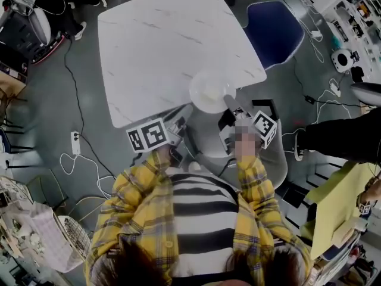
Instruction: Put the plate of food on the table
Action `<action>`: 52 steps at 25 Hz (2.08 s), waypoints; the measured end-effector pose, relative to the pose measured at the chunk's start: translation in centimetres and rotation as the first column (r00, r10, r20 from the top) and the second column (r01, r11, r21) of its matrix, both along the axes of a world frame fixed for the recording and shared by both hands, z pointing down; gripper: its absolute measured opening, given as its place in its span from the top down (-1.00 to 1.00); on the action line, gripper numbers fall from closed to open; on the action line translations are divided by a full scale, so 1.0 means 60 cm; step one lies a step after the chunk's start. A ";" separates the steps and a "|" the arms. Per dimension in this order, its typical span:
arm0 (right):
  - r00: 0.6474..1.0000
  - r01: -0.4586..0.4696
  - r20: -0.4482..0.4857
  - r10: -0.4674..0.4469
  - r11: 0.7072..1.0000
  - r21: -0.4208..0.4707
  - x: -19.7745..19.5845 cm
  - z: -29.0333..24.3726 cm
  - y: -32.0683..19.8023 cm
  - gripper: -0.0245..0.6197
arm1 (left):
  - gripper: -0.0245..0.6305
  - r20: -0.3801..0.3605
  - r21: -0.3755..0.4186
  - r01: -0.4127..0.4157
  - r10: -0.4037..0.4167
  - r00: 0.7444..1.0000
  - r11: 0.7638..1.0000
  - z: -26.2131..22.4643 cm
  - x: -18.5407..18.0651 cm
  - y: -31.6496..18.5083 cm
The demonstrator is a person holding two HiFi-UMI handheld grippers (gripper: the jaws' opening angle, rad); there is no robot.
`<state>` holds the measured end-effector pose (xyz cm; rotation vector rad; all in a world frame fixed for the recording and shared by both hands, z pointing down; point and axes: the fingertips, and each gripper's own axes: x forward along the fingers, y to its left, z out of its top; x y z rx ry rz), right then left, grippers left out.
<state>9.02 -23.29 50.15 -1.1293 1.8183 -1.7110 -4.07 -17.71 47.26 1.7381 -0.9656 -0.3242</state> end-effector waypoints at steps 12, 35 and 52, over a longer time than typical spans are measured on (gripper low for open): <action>0.998 -0.051 -0.043 0.049 0.998 -0.032 -0.024 0.026 -0.114 0.87 | 0.67 0.013 0.015 -0.042 0.042 0.999 0.999 -0.005 -0.029 -0.130; 0.987 -0.103 -0.132 0.090 0.990 -0.091 -0.048 0.114 -0.270 0.87 | 0.67 0.094 -0.067 -0.050 0.056 0.994 0.997 0.090 -0.047 -0.297; 0.975 -0.114 -0.204 0.088 0.986 -0.120 -0.069 0.139 -0.338 0.87 | 0.66 0.381 -0.023 -0.162 0.159 0.911 0.986 0.118 -0.025 -0.358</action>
